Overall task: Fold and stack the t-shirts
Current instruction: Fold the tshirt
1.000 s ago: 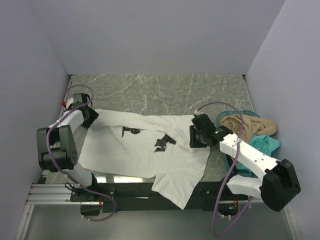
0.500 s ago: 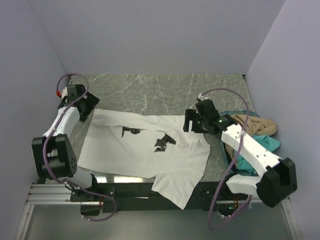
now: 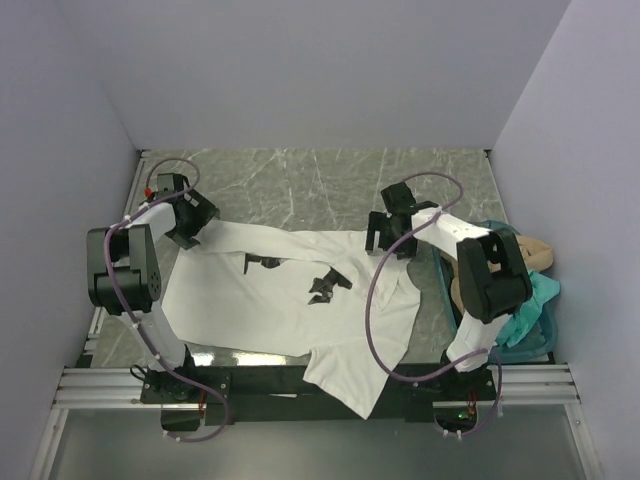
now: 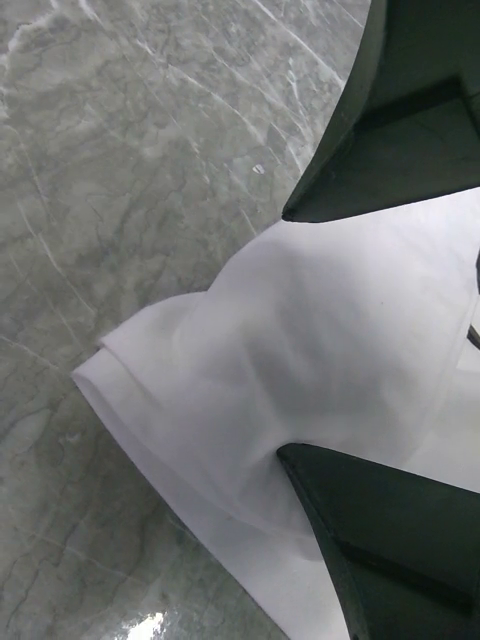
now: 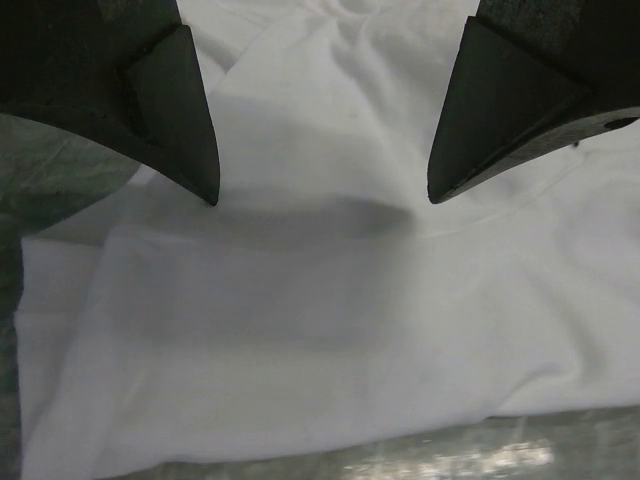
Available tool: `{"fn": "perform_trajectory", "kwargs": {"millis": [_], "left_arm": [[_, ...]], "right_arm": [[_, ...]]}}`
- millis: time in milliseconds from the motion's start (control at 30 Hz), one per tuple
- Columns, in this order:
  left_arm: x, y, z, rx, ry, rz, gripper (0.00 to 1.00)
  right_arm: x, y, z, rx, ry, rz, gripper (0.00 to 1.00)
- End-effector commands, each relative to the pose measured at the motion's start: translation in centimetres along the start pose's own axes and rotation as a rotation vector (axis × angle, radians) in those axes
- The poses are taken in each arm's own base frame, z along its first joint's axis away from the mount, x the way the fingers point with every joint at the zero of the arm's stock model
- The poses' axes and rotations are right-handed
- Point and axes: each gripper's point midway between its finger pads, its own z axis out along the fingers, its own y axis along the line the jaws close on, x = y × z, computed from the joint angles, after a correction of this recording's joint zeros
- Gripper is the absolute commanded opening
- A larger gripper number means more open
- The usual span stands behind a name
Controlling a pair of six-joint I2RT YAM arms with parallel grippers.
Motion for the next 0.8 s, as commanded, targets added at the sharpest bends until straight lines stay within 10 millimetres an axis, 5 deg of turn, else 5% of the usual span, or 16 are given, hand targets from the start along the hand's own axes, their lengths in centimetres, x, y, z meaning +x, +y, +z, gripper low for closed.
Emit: {"fn": "perform_trajectory", "kwargs": {"millis": [0,200,433,767], "left_arm": [[0.8,1.5,0.6,-0.028,0.002,0.011,0.99],[2.0,3.1,2.6,-0.081,0.051,0.006,0.99],[0.3,1.6,3.7,-0.071,0.035,-0.020,1.00],[-1.6,-0.3,4.7,-0.067,0.020,-0.041,0.99]], "right_arm": [[-1.4,0.0,1.3,-0.019,0.001,0.012,0.90],[-1.9,-0.2,3.6,-0.036,0.069,0.041,0.90],[-4.5,0.1,4.9,-0.075,0.112,0.073,0.90],[-4.6,-0.4,4.9,-0.168,0.219,0.133,0.90]]}}
